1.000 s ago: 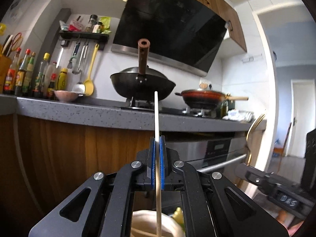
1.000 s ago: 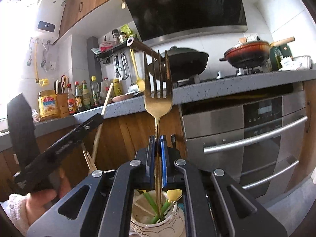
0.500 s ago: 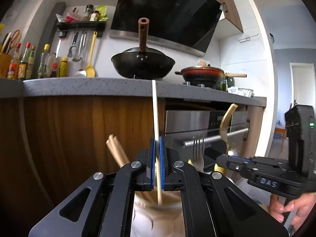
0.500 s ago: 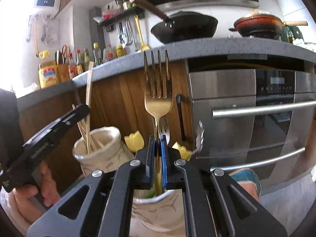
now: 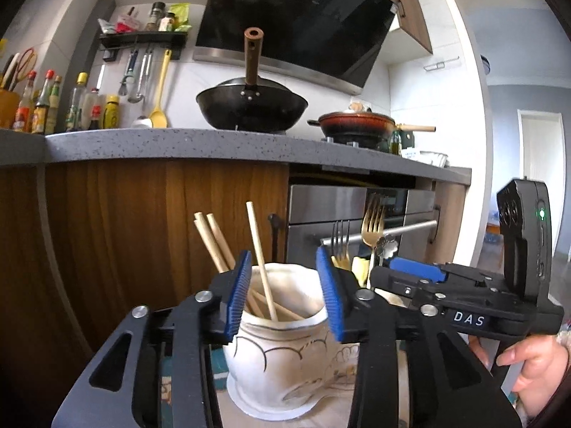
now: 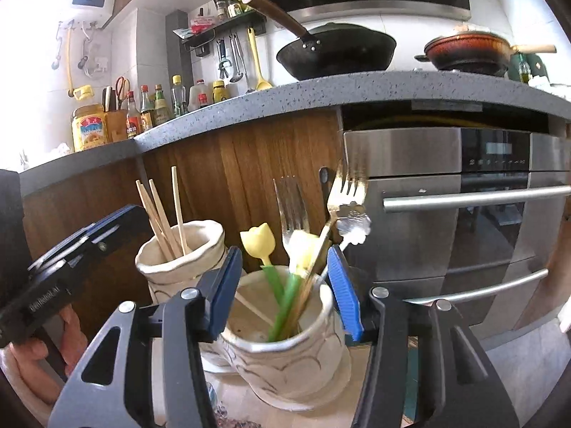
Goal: Organize utensils
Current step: 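Lower the chopstick and gold fork into the ceramic holder, then open both tools and withdraw them from the holder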
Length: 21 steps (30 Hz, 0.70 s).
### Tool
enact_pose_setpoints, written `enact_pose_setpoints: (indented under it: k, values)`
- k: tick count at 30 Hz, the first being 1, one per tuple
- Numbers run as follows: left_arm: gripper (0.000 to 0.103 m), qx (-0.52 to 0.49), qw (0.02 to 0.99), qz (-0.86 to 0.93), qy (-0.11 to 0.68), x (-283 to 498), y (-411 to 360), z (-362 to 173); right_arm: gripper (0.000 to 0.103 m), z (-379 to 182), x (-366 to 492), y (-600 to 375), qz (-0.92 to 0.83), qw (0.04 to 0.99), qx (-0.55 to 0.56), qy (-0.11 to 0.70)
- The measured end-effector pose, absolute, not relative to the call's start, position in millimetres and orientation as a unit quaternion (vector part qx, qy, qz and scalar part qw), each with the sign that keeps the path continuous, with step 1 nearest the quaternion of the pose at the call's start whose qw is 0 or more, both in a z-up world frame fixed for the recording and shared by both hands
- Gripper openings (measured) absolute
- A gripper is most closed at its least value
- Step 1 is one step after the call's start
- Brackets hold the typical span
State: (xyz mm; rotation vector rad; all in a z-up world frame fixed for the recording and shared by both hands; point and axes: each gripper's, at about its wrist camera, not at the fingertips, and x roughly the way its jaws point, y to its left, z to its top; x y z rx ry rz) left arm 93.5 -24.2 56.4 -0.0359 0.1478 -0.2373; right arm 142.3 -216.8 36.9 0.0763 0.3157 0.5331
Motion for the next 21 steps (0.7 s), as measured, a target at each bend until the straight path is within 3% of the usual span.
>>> enact_pose_setpoints:
  k: [4,6,8,13,21]
  values:
    - [0.054,-0.029,0.99,-0.113,0.084,77,-18,52,0.061,38,127,-226,0.245,0.956,0.042,0.157]
    - [0.06,-0.027,0.99,-0.106,0.087,69,-17,49,0.074,38,118,-231,0.239,0.957,0.043,0.159]
    - [0.077,-0.021,0.991,-0.093,0.089,57,-16,45,0.085,36,109,-233,0.229,0.96,0.036,0.157]
    - [0.086,-0.016,0.992,-0.074,0.1,33,-12,34,0.098,18,83,-245,0.195,0.968,0.01,0.157]
    - [0.095,-0.015,0.993,-0.052,0.108,5,-4,19,0.098,6,56,-260,0.173,0.974,0.023,0.145]
